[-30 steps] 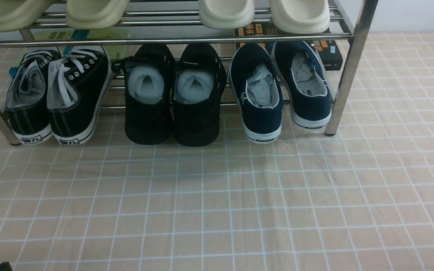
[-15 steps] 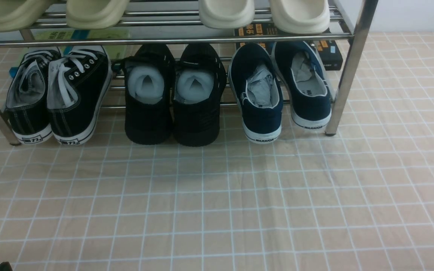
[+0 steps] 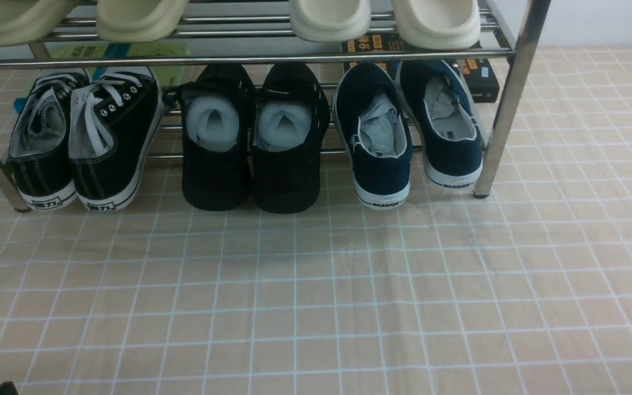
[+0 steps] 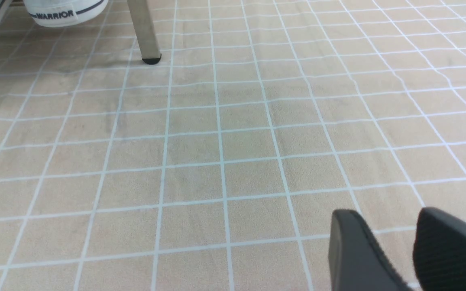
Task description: Take the shoes off the shelf from the light coffee tablecloth by hand.
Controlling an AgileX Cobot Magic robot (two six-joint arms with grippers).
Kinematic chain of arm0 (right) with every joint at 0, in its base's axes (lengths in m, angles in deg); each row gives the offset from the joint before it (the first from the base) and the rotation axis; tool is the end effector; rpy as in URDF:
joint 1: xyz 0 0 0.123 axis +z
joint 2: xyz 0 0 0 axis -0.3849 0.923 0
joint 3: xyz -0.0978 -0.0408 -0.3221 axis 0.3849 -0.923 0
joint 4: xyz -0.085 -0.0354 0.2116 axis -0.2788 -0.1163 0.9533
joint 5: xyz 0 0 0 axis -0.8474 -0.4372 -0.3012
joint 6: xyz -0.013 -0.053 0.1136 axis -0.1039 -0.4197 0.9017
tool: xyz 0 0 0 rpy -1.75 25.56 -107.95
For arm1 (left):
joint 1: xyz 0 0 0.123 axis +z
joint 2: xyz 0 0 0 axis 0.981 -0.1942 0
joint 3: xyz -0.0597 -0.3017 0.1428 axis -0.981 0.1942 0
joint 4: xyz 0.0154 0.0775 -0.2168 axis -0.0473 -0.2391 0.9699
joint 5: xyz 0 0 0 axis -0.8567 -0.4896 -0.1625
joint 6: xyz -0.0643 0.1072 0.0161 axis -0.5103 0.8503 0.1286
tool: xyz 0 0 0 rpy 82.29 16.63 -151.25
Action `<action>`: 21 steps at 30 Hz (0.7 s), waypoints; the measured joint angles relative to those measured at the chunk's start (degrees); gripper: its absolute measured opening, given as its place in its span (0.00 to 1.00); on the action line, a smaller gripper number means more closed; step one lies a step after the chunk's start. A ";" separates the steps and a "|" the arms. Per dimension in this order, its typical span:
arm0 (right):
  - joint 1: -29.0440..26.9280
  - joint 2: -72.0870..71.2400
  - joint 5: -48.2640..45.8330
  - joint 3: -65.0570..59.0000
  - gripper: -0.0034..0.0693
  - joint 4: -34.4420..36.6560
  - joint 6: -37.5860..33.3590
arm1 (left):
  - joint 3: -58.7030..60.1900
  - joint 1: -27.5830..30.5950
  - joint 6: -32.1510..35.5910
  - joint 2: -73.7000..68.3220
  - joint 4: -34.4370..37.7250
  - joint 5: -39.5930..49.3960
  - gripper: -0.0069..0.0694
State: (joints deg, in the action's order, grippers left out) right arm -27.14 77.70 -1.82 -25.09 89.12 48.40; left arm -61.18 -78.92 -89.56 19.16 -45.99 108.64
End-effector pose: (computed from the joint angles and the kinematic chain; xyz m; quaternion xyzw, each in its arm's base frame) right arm 0.0099 0.0022 0.1631 0.0521 0.8041 0.0063 0.5922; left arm 0.0099 0.0033 0.1610 -0.0284 0.8047 -0.0054 0.5930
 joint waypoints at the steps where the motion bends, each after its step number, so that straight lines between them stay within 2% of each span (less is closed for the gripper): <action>1: 0.00 0.00 0.00 0.00 0.38 0.00 0.00 | 0.00 0.00 0.00 0.00 0.00 0.00 0.41; 7: 0.00 0.00 0.15 0.00 0.38 2.30 1.28 | 0.00 0.00 -0.06 0.00 0.00 0.00 0.41; 9: 0.00 0.00 0.01 0.00 0.38 11.86 5.84 | 0.00 0.00 -0.06 0.00 0.00 0.00 0.41; 14: 0.00 0.00 -0.57 -0.37 0.38 28.05 13.31 | 0.00 0.00 -0.06 0.00 0.00 0.00 0.40; 17: 0.00 0.00 -0.92 -0.47 0.38 32.94 14.12 | 0.00 0.00 -0.06 0.00 0.00 0.00 0.40; 21: 0.00 0.00 -0.98 -0.51 0.38 34.71 14.12 | 0.00 0.00 -0.06 0.00 0.00 0.00 0.40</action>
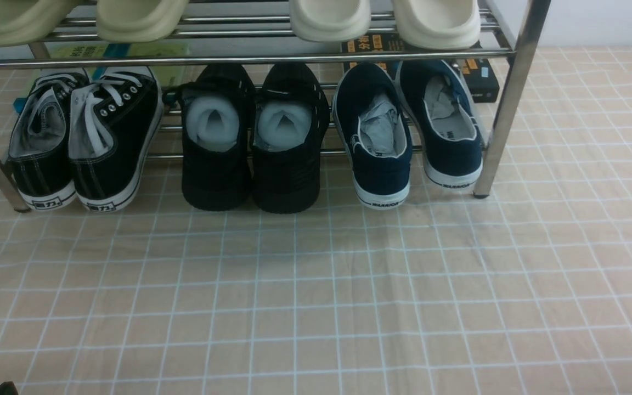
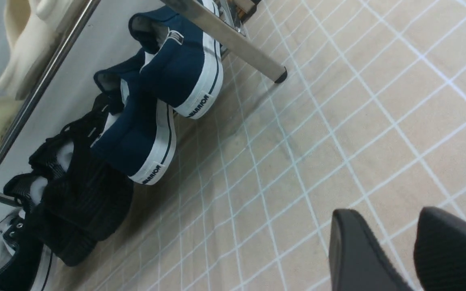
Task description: Take the shoes off the shelf from the light coffee tablecloth by hand.
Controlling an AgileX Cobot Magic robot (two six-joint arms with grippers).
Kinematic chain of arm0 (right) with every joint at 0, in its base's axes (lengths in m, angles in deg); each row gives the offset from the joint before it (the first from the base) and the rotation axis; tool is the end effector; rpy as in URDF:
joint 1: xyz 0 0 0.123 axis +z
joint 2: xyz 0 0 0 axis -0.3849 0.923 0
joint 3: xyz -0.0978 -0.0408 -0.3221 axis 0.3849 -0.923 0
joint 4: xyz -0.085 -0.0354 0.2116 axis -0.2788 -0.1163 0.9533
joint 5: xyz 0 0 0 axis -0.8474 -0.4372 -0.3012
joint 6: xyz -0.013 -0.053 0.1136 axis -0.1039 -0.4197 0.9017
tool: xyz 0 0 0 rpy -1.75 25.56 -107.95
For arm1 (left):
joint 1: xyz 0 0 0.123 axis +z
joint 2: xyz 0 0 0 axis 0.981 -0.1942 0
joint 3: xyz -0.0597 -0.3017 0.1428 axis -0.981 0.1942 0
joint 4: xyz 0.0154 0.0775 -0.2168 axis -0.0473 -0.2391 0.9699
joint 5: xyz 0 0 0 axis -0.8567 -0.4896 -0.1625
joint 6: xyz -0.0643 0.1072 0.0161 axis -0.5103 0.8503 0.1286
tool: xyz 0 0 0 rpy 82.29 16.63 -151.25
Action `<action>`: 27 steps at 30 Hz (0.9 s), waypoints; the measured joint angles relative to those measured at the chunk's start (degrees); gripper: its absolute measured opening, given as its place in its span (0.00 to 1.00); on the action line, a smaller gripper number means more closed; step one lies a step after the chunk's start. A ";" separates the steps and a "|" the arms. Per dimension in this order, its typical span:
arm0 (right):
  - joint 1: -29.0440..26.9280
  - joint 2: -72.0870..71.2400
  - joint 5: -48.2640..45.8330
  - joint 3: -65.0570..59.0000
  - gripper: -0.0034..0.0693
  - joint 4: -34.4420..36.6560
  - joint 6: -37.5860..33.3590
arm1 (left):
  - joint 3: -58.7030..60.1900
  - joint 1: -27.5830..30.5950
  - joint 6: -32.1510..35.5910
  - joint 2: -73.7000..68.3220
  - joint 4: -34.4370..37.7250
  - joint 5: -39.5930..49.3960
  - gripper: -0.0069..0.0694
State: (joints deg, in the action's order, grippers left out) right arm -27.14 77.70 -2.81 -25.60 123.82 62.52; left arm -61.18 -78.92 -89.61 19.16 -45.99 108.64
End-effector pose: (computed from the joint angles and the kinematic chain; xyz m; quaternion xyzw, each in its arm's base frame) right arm 0.0106 0.0301 0.1685 0.2960 0.7295 0.3279 0.5221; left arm 0.0099 0.0033 0.1610 -0.0288 0.8047 -0.0057 0.5930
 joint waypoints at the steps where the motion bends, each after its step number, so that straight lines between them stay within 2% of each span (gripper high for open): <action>1: 0.00 0.00 0.00 0.00 0.38 0.06 0.00 | 0.00 0.00 0.00 0.00 0.00 0.00 0.40; 4: 0.00 0.00 0.40 -0.02 0.38 0.31 0.00 | 0.00 0.00 0.00 0.00 0.00 0.00 0.40; 8: 0.00 0.00 5.52 -0.07 0.38 0.86 0.00 | 0.00 0.00 0.00 0.00 0.00 0.00 0.40; 12: 0.00 0.86 12.98 4.06 0.27 -0.96 -2.10 | 0.00 0.00 0.00 0.00 0.00 0.00 0.40; 14: 0.00 3.75 13.42 8.52 0.18 -4.03 -5.47 | 0.00 0.00 0.00 0.00 0.00 0.00 0.40; 15: 0.00 4.15 13.34 9.63 0.17 -4.36 -6.24 | 0.00 0.00 0.00 0.00 0.00 0.00 0.40; 16: 0.00 6.97 12.19 13.19 0.10 -6.86 -8.65 | 0.00 0.00 0.00 0.00 0.00 0.00 0.40; 18: 0.00 14.51 7.24 19.98 0.04 -10.75 -11.81 | 0.00 0.00 0.06 0.00 0.00 0.00 0.40; 19: 0.00 15.22 6.63 20.60 0.04 -11.10 -11.97 | 0.00 0.00 0.06 0.00 0.00 0.00 0.40; 20: 0.00 22.25 0.08 25.90 0.04 -13.89 -12.70 | 0.00 0.00 0.06 0.00 0.00 0.00 0.40; 23: 0.00 34.17 -12.03 33.60 0.05 -16.52 -12.92 | 0.00 0.00 0.06 0.00 0.00 0.00 0.40; 27: 0.00 49.31 -26.02 41.54 0.05 -15.55 -16.23 | 0.00 0.00 0.06 0.00 0.00 0.00 0.40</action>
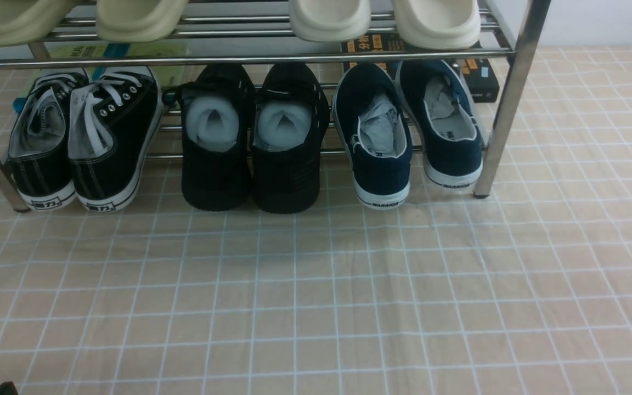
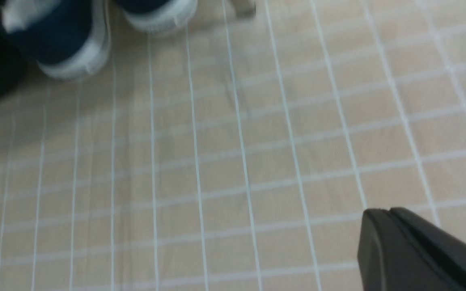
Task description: Take the shoes off the shelf from the light coffee tablecloth by hand.
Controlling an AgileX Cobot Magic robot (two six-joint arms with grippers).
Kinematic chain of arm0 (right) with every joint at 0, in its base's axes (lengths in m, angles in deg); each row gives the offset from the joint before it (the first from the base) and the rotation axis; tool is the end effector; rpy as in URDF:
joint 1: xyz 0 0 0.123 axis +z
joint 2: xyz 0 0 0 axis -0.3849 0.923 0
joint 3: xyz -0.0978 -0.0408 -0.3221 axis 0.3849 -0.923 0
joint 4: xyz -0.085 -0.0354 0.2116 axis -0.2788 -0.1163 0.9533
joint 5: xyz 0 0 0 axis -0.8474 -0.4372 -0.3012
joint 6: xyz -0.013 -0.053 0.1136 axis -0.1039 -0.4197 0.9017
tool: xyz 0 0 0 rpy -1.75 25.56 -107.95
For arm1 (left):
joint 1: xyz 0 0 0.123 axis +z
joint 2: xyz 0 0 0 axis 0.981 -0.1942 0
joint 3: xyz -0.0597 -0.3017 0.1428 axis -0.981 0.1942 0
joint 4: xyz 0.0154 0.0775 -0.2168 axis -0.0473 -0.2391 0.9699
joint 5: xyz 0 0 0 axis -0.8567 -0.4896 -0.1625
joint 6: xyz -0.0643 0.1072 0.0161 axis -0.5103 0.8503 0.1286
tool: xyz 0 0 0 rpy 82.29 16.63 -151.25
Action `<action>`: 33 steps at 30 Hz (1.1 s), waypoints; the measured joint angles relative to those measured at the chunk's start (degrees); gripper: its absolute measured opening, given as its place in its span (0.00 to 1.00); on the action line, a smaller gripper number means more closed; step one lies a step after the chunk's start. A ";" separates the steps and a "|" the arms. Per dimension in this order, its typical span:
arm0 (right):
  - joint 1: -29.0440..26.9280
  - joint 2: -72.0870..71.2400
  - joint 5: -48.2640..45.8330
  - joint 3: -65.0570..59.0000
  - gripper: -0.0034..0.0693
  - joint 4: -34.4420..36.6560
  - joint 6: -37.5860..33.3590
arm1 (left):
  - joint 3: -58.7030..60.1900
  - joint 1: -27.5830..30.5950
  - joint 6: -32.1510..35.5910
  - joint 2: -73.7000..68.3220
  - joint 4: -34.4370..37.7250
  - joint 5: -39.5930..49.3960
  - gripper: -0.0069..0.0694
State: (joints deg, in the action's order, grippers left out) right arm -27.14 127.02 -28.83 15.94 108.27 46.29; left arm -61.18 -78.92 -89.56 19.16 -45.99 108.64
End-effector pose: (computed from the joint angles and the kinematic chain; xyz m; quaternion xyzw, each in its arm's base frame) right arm 0.1164 0.0279 0.3184 0.0985 0.9267 0.1657 0.3225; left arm 0.0099 0.0033 0.1610 -0.0284 0.8047 -0.0054 0.5930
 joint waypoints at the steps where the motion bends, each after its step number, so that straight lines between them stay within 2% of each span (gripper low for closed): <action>1: 0.00 4.55 -3.52 1.95 0.05 2.21 -2.07 | 0.00 0.00 0.00 0.00 0.00 0.00 0.40; 4: 0.53 11.60 -7.15 5.56 0.06 8.80 -7.55 | 0.00 0.00 0.00 0.00 0.00 0.00 0.40; 6: 3.34 17.40 -7.27 8.84 0.07 17.14 -13.70 | 0.00 0.00 0.00 0.00 0.00 0.00 0.40; 8: 8.46 22.63 -6.55 12.06 0.07 24.17 -19.24 | 0.00 0.00 0.00 0.00 0.00 0.00 0.40; 10: 13.92 27.34 -5.21 16.46 0.08 26.81 -21.94 | 0.00 0.00 0.00 0.00 0.00 0.00 0.40; 12: 16.97 29.78 -4.62 19.77 0.08 26.87 -22.25 | 0.00 0.00 0.00 0.00 0.00 0.00 0.40; 13: 20.09 33.76 -4.17 24.14 0.09 25.44 -21.72 | 0.00 0.00 0.00 0.00 0.00 0.00 0.40; 16: 24.69 40.17 -4.08 33.80 0.10 18.88 -16.64 | 0.00 0.00 0.00 0.00 0.00 0.00 0.40; 20: 30.22 49.81 -4.15 47.34 0.17 2.52 -6.29 | 0.00 0.00 0.00 0.00 0.00 0.00 0.40; 21: 30.47 50.25 -4.15 48.61 0.18 1.75 -5.32 | 0.00 0.00 0.00 0.00 0.00 0.00 0.40; 22: 32.43 53.79 -4.29 52.90 0.23 -4.15 -2.22 | 0.00 0.00 0.00 0.00 0.00 0.00 0.40; 25: 34.97 58.15 -4.36 58.87 0.31 -11.20 1.51 | 0.00 0.00 0.00 0.00 -0.02 0.00 0.40; 28: 37.71 63.84 -4.36 66.95 0.47 -20.12 5.81 | 0.00 0.00 0.00 0.00 -0.02 0.00 0.40; 33: 37.98 67.97 -3.85 71.13 0.56 -26.19 9.64 | 0.00 0.00 0.00 0.00 -0.02 0.00 0.40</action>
State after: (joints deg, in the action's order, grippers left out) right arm 10.85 194.98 -32.67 87.07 82.08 55.92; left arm -61.18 -78.92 -89.56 19.16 -46.01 108.64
